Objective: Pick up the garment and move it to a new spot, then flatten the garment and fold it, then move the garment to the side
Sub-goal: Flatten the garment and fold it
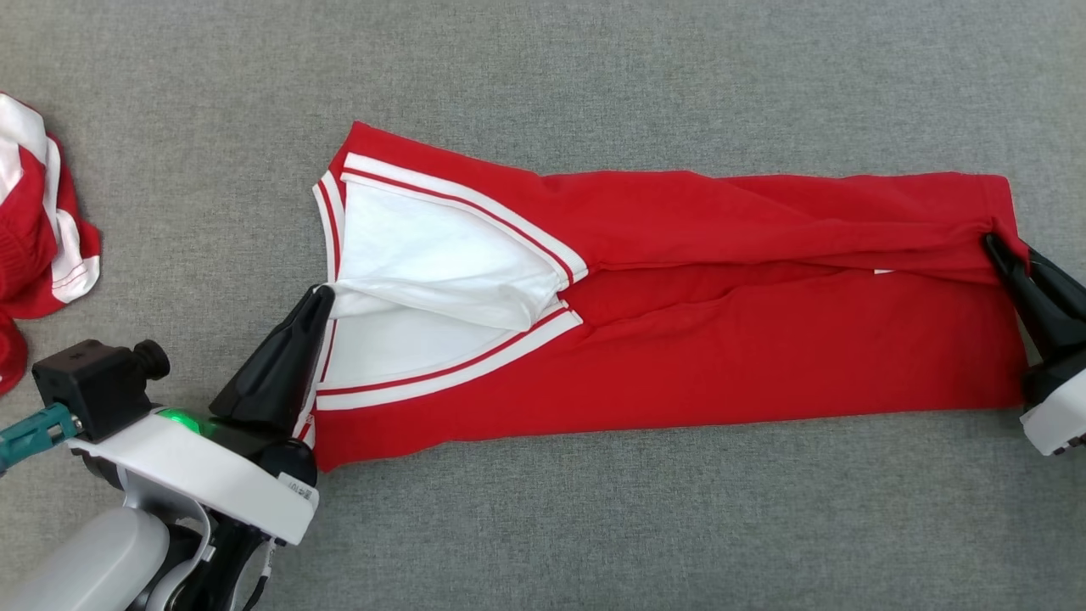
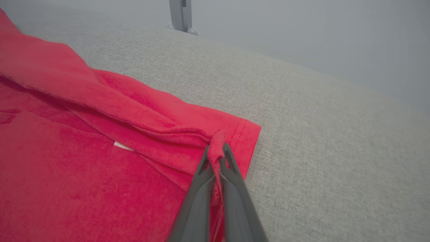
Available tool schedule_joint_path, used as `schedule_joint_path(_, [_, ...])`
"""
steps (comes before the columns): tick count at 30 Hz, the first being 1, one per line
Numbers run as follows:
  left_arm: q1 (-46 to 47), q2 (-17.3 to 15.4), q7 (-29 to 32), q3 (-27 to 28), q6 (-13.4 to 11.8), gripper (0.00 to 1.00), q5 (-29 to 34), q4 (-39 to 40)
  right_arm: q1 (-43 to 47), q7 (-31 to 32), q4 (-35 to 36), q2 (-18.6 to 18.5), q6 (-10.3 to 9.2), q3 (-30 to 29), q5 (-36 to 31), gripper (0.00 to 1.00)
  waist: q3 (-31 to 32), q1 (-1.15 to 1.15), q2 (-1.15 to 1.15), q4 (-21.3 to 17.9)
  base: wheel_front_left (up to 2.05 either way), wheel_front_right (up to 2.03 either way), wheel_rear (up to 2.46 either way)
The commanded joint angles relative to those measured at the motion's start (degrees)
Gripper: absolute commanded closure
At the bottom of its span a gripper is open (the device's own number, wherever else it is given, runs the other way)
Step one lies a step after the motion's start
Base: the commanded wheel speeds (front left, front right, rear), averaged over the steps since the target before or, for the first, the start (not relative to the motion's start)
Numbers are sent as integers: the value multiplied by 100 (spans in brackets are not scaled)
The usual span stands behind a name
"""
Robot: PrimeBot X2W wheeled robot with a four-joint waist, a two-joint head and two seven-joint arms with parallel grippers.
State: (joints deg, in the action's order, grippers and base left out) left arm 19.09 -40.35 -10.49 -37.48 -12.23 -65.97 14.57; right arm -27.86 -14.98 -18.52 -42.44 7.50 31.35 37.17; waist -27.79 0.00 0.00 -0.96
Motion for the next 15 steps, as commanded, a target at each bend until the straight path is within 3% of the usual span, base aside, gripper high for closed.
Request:
schedule_joint_path(1, [-70,-16,28,-1,-66,100,-10,-4,31,-29,-51,26,-1,-15,-62,100,-21,0,0,6,0,0,0])
schedule_joint_path(3, [-128,24,74,-14,-112,100,-78,-37,6,-29,-129,98,-1,-19,-71,97,-44,0,0,23,0,0,0])
schedule_joint_path(10, [-213,72,337,-186,-296,100,-177,-243,-61,-29,-437,248,-1,125,-40,47,-25,0,0,65,0,0,0])
schedule_joint_path(11, [-221,103,334,-223,-366,82,-117,-304,-66,-29,-496,308,-1,60,32,0,31,0,0,69,0,0,0])
schedule_joint_path(12, [-232,113,335,-247,-414,60,-90,-340,-50,-29,-521,335,-1,4,74,0,73,0,0,71,0,0,0])
schedule_joint_path(14, [-269,177,270,-267,-482,0,-53,-379,15,-29,-467,400,-1,-144,122,0,177,0,0,77,0,0,0])
schedule_joint_path(15, [-291,198,206,-251,-534,0,-9,-400,59,-29,-421,418,-1,-245,115,0,232,0,0,78,0,0,0])
